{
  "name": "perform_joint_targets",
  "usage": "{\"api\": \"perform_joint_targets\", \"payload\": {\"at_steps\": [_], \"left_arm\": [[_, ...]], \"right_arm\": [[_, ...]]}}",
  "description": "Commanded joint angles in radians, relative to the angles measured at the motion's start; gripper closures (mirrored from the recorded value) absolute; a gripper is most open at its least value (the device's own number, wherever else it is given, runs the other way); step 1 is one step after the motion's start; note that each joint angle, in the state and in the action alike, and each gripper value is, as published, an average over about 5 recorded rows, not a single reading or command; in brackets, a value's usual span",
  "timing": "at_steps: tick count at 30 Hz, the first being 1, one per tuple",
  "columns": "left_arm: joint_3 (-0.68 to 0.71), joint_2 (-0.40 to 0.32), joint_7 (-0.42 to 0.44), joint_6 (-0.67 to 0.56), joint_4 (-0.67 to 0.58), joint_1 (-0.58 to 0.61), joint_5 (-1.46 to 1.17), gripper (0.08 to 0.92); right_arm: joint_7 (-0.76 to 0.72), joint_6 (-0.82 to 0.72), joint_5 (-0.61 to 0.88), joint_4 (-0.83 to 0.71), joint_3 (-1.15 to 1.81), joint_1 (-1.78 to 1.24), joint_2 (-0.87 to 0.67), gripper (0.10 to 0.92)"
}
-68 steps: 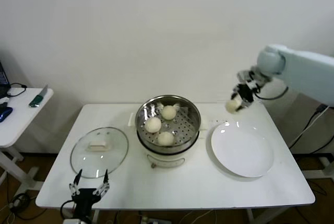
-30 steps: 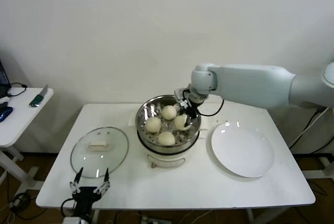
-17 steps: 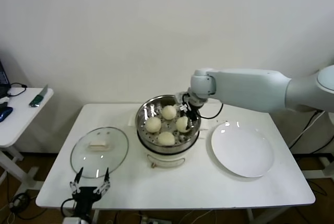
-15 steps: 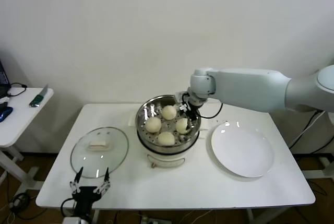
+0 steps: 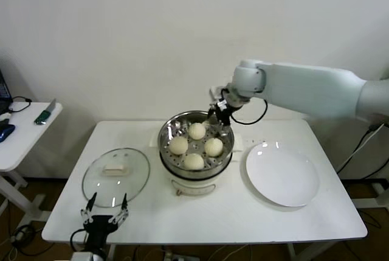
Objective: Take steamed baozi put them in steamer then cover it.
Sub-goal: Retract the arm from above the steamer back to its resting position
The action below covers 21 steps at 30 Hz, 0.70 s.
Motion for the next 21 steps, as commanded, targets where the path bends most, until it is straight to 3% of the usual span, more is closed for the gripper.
{"api": "perform_joint_targets", "payload": {"at_steps": [1,10,21], "left_arm": [[0.005,0.006,0.001,-0.011,-0.009,0.004,-0.041,0.177],[0.017,0.016,0.021,-0.004,-0.027,-0.007,-0.033,0.177],[0.002,0.038,0.036,-0.024,-0.016,-0.030,0.017,0.177]], "right_arm": [[0.404,0.009,0.171,0.088,0.330,-0.177,-0.229,0.203],[0.715,0.027,0.061,0.169,0.931,-0.707,-0.369,0.203],[0.763,0.141,-0.063,0.349,1.753,-1.572,-0.401,0.203]]}}
